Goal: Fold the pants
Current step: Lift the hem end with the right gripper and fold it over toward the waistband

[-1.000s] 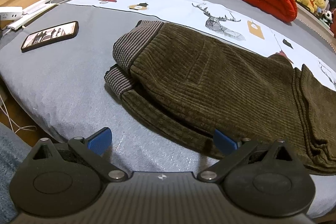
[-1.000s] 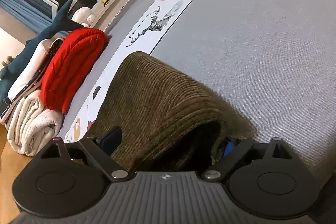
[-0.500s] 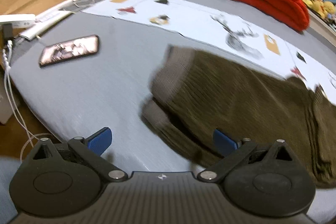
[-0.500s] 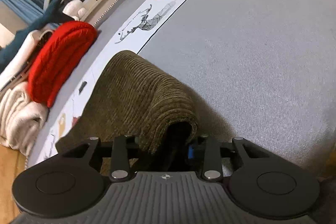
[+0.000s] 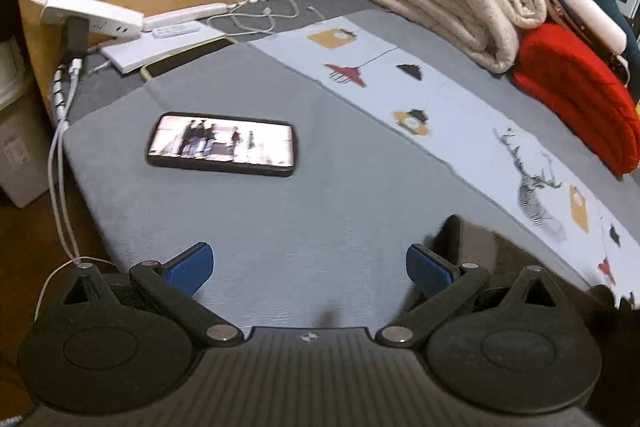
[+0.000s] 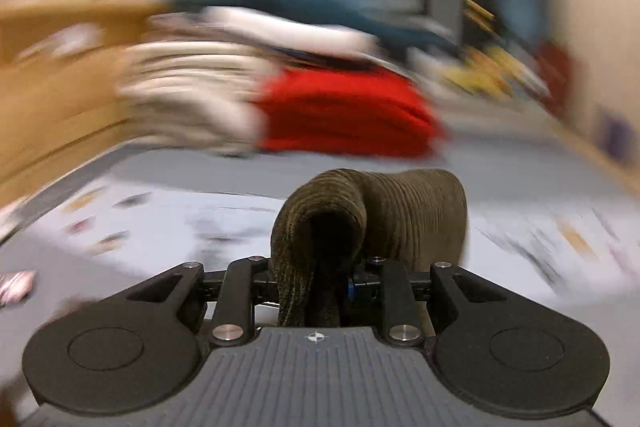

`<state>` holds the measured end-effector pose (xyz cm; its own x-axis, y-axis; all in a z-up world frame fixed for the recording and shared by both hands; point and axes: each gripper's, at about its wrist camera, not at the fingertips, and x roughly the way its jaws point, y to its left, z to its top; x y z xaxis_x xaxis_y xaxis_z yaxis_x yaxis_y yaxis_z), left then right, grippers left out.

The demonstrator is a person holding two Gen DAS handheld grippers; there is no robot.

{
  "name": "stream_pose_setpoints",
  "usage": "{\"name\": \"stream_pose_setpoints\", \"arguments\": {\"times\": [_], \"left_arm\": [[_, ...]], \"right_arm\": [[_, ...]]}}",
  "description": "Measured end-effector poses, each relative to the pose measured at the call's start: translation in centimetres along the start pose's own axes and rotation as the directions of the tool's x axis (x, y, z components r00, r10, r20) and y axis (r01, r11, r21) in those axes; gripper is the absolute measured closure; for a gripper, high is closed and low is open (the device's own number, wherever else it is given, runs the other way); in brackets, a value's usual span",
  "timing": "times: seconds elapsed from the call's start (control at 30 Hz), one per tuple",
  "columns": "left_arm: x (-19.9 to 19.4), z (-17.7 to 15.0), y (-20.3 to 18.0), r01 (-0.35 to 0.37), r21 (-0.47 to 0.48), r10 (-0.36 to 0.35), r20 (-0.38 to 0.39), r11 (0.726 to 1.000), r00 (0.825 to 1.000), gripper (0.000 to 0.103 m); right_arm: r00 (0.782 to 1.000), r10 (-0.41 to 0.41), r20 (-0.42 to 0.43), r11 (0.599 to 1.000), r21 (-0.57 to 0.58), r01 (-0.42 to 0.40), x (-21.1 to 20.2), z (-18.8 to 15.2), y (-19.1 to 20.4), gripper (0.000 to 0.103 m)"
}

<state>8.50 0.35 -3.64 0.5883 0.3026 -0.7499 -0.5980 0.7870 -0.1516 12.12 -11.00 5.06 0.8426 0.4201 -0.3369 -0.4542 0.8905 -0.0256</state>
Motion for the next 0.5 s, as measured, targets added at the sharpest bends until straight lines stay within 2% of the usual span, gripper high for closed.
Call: {"name": "stream_pose_setpoints", "arguments": {"times": [0.07, 0.13, 0.17, 0.2, 0.23, 0.27, 0.3, 0.43, 0.47, 0.5], "left_arm": [[0.0, 0.1, 1.3, -0.028, -0.016, 0.028, 0.017, 0.999, 0.999, 0.0], [0.1, 0.2, 2.8, -0.071, -0.037, 0.072, 0.024, 0.997, 0.997, 0.0], [0.4, 0.2, 3.5, -0.081, -0.055, 0.081, 0.015, 0.995, 0.997, 0.0], [0.6, 0.3, 4.1, -0.075, -0.07, 0.075, -0.002, 0.995, 0.997, 0.0], [0.8, 0.3, 4.6, -0.061, -0.078, 0.059, -0.021, 0.995, 0.998, 0.0], [0.9, 0.2, 4.8, -0.052, -0.076, 0.05, -0.03, 0.996, 0.998, 0.0], [0.9, 0.2, 4.9, -0.048, -0.069, 0.046, -0.029, 0.996, 0.999, 0.0], [1.1, 0.2, 4.5, -0.021, -0.032, 0.02, -0.031, 0.999, 0.999, 0.0], [1.1, 0.1, 4.3, -0.001, -0.032, -0.001, -0.037, 1.0, 0.999, 0.0], [1.2, 0.1, 4.2, 0.018, -0.031, -0.019, -0.043, 0.999, 0.999, 0.0]], "right_arm": [[0.985, 0.172, -0.007, 0.975, -0.144, -0.171, 1.3, -1.7, 7.2, 0.077], [0.943, 0.314, -0.111, 0.907, -0.259, -0.332, 3.0, -4.8, 13.1, 0.076], [0.915, 0.355, -0.189, 0.864, -0.308, -0.399, 4.0, -7.1, 15.7, 0.077], [0.897, 0.367, -0.246, 0.841, -0.324, -0.432, 4.7, -9.0, 17.3, 0.076], [0.898, 0.362, -0.252, 0.832, -0.346, -0.433, 4.8, -10.2, 18.2, 0.075], [0.917, 0.337, -0.212, 0.828, -0.397, -0.396, 4.5, -11.1, 18.9, 0.075], [0.922, 0.332, -0.201, 0.829, -0.404, -0.386, 4.4, -11.2, 19.0, 0.074], [0.904, 0.37, -0.213, 0.859, -0.291, -0.421, 4.8, -9.5, 17.4, 0.07], [0.898, 0.383, -0.218, 0.86, -0.27, -0.433, 4.7, -9.3, 17.2, 0.065], [0.886, 0.406, -0.222, 0.854, -0.254, -0.455, 4.6, -9.2, 17.4, 0.05]]}}
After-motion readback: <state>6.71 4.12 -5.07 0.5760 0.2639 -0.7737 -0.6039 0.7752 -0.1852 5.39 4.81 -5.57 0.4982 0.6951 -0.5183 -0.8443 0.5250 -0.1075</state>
